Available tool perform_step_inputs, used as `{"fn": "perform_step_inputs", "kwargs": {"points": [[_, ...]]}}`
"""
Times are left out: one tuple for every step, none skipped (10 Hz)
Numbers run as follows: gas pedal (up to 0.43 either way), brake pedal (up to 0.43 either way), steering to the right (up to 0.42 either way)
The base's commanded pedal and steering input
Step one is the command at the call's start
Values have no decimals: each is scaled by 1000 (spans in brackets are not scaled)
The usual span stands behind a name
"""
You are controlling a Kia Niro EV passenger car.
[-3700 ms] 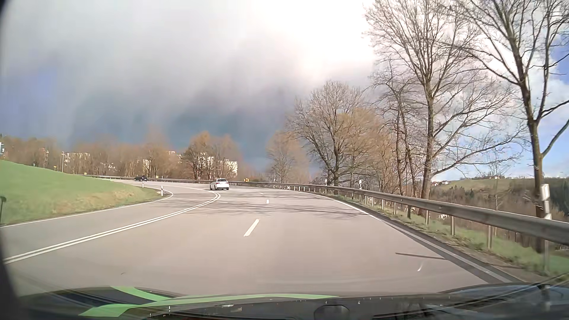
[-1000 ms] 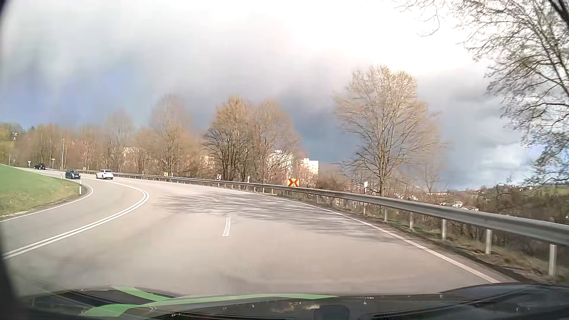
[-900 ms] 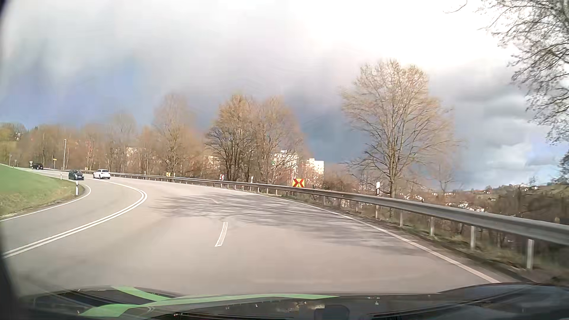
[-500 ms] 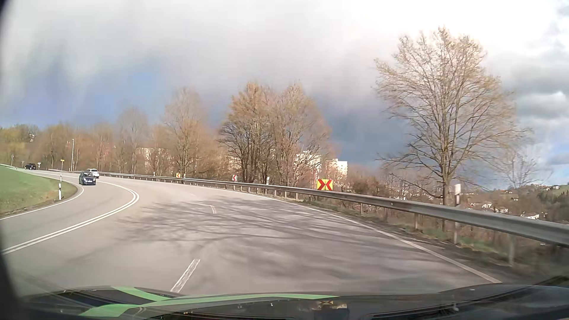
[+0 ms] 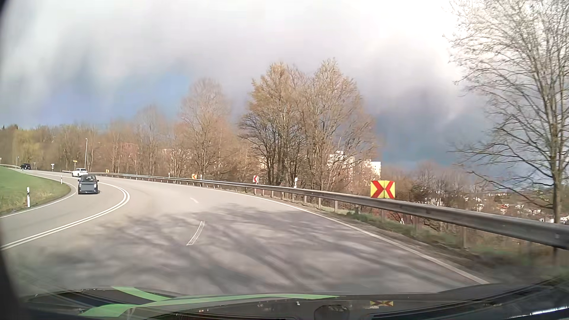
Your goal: Follow the waypoints while adhering to traffic rules and regulations
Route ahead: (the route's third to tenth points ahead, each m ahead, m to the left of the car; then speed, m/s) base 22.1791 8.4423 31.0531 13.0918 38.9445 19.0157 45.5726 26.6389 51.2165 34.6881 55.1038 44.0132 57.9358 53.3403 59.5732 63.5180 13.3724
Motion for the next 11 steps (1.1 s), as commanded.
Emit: {"fn": "perform_step_inputs", "kwargs": {"points": [[157,0,-82],[157,0,-85],[157,0,-86],[157,0,-86],[157,0,-88],[157,0,-89],[157,0,-90],[157,0,-91],[157,0,-92],[157,0,-92],[169,0,-93]]}}
